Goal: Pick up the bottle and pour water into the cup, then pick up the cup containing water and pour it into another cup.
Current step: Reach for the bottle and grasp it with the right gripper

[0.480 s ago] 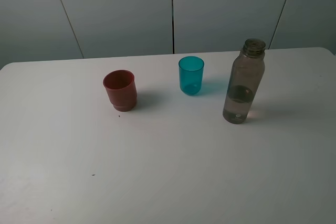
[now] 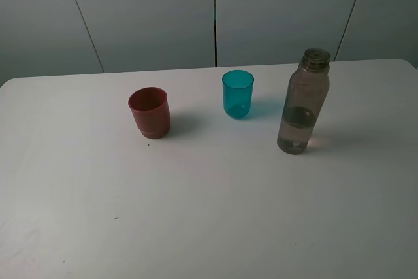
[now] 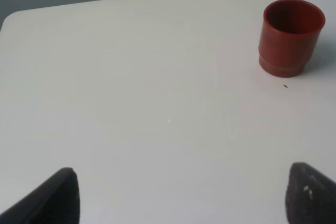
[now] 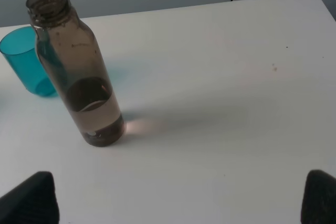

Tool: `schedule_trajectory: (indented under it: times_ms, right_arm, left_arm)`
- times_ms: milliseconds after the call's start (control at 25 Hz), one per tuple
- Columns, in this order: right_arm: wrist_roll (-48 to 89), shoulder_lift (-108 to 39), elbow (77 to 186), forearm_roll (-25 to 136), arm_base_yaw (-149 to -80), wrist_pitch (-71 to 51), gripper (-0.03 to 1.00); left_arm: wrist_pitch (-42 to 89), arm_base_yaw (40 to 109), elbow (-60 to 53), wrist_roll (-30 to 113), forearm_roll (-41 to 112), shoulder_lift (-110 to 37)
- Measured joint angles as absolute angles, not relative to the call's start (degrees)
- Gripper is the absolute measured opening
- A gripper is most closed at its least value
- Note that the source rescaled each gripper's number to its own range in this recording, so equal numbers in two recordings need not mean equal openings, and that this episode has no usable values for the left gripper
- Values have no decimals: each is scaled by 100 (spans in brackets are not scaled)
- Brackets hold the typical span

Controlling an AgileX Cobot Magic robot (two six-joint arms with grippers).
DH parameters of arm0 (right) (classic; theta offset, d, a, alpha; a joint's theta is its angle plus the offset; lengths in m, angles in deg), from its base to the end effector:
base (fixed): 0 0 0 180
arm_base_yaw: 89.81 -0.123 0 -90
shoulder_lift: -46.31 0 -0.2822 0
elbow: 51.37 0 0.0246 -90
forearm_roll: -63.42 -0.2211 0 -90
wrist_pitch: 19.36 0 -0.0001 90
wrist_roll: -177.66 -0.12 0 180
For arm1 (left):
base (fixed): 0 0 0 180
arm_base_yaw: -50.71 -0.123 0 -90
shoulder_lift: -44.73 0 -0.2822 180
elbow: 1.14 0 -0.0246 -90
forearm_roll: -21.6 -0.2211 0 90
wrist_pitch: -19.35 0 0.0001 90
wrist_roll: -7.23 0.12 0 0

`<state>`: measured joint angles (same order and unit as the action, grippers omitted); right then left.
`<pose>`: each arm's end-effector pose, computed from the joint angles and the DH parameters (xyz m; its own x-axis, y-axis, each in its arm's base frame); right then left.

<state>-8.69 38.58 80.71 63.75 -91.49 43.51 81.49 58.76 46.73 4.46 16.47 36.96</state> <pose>-0.0056 -0.0008 0.2486 -0.4771 0.0940 -0.8738 0.0269 0.9954 0.0925 -0.0037 0.0101 0.2506 -0.4605 0.0587 -0.8857 0.0673 0.9972 0.0310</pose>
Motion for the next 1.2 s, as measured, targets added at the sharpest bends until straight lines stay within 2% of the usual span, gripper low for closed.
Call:
schedule_trajectory:
  times_ms: [960,1200]
  right_arm:
    - [-869,3795,8071,6236,-9149,4351,100]
    - [-859,1940,8280,5286,-9149,4259,100]
  left_arm:
    - [8149,5876,4673,456,1647,3696]
    - [8149,5876,4673,456,1647,3696]
